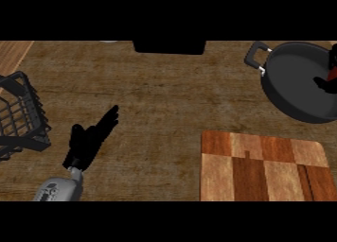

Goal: Pick the bell pepper from the cutting board and place it in the pot

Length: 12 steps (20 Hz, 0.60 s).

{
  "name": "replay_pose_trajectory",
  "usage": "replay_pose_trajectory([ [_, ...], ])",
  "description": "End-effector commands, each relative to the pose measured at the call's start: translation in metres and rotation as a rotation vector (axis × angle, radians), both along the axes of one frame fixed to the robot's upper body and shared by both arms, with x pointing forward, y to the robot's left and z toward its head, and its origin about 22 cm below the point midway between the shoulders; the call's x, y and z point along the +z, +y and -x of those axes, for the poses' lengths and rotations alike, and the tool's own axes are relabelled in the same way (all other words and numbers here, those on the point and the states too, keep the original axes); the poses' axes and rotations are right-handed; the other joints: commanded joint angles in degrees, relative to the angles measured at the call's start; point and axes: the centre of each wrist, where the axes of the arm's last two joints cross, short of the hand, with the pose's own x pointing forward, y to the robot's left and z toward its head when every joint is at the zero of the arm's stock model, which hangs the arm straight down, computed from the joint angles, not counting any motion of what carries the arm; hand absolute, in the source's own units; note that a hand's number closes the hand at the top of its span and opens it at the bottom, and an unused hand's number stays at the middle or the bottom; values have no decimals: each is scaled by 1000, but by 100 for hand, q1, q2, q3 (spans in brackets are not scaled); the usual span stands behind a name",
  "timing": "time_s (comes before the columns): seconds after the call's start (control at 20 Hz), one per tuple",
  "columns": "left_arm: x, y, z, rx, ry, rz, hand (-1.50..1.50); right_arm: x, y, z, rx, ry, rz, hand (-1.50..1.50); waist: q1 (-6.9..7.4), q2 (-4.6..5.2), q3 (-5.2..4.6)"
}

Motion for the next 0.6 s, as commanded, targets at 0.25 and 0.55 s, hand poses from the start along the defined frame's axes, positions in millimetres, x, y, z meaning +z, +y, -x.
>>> replay_pose_trajectory([
  [0.25, -8, 4, 8, -20, 1, 0, 0, -25, 25, -12, -197, 396, 108, -150, 52, 26, 4],
  [0.55, 0, 5, -1, 0, -7, -19, 0, -40, 59, -22, -65, 244, -230, -150, -1, 24, 19],
])
